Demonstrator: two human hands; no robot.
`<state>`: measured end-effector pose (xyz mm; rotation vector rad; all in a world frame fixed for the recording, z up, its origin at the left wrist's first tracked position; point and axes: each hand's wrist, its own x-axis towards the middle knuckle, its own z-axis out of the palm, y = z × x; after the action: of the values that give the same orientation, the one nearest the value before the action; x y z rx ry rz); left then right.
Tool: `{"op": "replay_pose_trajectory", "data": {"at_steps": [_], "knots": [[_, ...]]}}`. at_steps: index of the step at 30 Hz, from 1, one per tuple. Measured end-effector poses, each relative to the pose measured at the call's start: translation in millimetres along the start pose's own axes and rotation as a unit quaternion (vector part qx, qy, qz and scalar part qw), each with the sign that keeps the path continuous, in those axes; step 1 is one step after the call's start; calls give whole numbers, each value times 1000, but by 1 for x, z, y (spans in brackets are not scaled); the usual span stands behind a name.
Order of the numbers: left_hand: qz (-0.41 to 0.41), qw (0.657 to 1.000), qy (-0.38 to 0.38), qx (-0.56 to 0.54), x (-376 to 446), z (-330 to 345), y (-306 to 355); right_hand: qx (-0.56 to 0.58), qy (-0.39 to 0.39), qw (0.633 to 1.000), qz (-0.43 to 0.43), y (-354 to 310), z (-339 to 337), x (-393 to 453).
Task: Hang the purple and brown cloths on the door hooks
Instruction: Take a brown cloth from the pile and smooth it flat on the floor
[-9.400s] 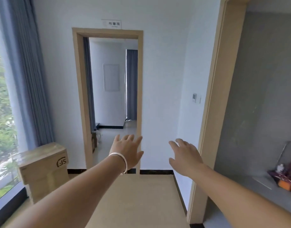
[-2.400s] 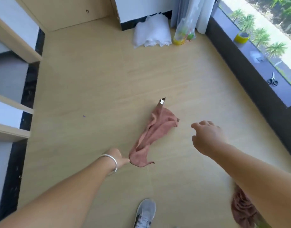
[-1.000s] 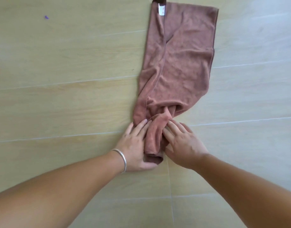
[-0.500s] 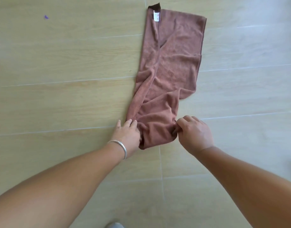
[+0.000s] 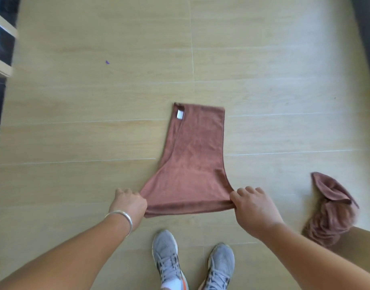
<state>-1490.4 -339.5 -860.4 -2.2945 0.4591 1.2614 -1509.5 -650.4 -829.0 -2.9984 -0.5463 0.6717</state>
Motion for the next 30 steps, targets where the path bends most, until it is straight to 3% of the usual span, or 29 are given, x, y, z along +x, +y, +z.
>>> {"op": "replay_pose_trajectory", "data": {"at_steps": [4, 8, 19, 30], "knots": [[65, 997, -49, -20, -65, 4, -6, -8, -126, 992, -8, -17, -27, -40], [116, 991, -55, -46, -98, -1, -25, -13, -151, 988, -6, -25, -54, -55], [125, 958, 65, -249, -118, -128, -159, -21, -34, 995, 94, -12, -214, 26], [-16, 927, 266, -263, -183, -277, -261, -36, 103, 983, 149, -2, -391, 61]]}}
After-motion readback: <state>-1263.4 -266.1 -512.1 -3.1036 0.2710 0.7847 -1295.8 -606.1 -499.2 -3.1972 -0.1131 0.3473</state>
